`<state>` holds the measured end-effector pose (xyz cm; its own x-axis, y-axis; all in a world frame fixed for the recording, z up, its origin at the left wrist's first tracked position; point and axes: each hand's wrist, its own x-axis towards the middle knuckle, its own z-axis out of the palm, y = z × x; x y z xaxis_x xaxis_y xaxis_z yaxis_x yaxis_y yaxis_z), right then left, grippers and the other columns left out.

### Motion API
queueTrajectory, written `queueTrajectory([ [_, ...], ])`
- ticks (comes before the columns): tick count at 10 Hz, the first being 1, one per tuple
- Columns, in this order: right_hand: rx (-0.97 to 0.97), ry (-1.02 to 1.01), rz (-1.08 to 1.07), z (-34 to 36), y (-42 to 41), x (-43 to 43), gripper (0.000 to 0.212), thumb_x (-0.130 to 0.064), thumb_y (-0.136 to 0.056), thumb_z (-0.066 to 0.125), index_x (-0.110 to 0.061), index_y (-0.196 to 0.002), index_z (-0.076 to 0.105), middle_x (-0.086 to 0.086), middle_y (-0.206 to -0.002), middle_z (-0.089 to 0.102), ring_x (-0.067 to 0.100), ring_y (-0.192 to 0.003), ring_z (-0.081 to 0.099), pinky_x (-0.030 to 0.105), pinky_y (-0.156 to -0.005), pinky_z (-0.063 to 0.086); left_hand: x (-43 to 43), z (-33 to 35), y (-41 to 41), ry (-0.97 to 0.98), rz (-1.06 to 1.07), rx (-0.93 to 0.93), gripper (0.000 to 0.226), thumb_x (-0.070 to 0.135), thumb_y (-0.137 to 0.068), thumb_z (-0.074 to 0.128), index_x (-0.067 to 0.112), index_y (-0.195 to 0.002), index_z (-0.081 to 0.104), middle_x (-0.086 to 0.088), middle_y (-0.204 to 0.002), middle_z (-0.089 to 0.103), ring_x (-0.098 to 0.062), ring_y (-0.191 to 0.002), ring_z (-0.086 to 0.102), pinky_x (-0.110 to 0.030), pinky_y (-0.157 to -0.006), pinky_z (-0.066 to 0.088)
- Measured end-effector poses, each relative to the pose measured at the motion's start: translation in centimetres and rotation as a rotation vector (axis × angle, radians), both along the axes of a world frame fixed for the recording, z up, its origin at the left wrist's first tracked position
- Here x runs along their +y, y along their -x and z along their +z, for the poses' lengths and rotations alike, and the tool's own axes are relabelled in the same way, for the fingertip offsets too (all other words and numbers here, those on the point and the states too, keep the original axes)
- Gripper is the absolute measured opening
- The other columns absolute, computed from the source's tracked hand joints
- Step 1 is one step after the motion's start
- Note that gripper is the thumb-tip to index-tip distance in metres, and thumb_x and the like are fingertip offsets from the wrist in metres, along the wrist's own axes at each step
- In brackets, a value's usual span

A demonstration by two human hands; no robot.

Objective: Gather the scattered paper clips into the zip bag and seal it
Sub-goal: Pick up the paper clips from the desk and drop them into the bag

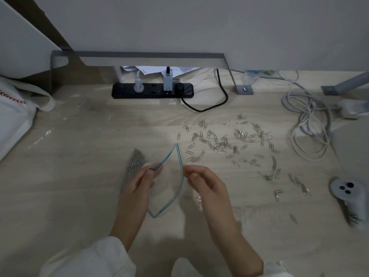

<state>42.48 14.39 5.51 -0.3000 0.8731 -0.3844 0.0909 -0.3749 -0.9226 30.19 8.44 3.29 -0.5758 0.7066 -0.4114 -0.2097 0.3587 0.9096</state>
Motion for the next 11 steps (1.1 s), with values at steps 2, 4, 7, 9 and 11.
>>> queueTrajectory([
  [2, -0.668, -0.182, -0.265, -7.2, -11.4, 2.3, 0.026, -0.004, -0.091, 0.048, -0.005, -0.116, 0.056, 0.017, -0.120, 0.055, 0.031, -0.113, 0.052, 0.035, -0.098, 0.038, 0.5, -0.3, -1.0, 0.032, -0.059, 0.024, 0.015, 0.030, -0.088, 0.055, 0.031, -0.097, 0.067, 0.009, -0.106, 0.069, -0.006, -0.109, 0.060, -0.027, -0.100, 0.040],
  [4, -1.110, -0.384, -0.103, -15.6, -19.3, 0.6, 0.035, 0.002, -0.089, 0.028, 0.012, -0.080, 0.061, 0.046, -0.082, 0.056, 0.056, -0.070, 0.058, 0.068, -0.075, 0.045, 0.6, -0.9, -1.8, 0.086, -0.121, 0.064, 0.034, 0.049, -0.077, 0.048, 0.036, -0.101, 0.068, 0.011, -0.111, 0.068, -0.006, -0.110, 0.058, -0.030, -0.100, 0.041],
  [7, -1.088, -0.388, 0.047, -12.1, -15.6, 4.3, 0.067, -0.040, -0.081, 0.034, 0.006, -0.129, 0.038, 0.031, -0.135, 0.039, 0.044, -0.126, 0.039, 0.050, -0.103, 0.034, 0.6, -0.9, -1.9, 0.047, -0.111, 0.059, 0.032, 0.041, -0.080, 0.046, 0.033, -0.101, 0.069, 0.013, -0.110, 0.069, -0.004, -0.114, 0.057, -0.027, -0.101, 0.038],
  [9, -1.136, -0.091, -0.163, -12.0, -20.5, 9.3, 0.050, -0.027, -0.090, 0.043, 0.009, -0.125, 0.041, 0.036, -0.129, 0.039, 0.048, -0.118, 0.041, 0.055, -0.098, 0.038, -0.2, -0.7, -1.3, -0.007, -0.043, 0.022, 0.028, 0.012, -0.096, 0.040, 0.018, -0.106, 0.066, 0.010, -0.100, 0.072, 0.003, -0.102, 0.062, -0.012, -0.093, 0.044],
  [11, -1.004, -0.237, 0.065, -13.3, -17.0, 10.2, 0.060, -0.029, -0.091, 0.050, -0.006, -0.141, 0.026, 0.020, -0.149, 0.020, 0.032, -0.137, 0.020, 0.042, -0.113, 0.019, -0.8, -0.8, -1.4, -0.041, 0.030, -0.025, 0.027, 0.008, -0.096, 0.040, 0.014, -0.104, 0.066, 0.007, -0.102, 0.070, 0.004, -0.094, 0.065, -0.007, -0.086, 0.045],
])
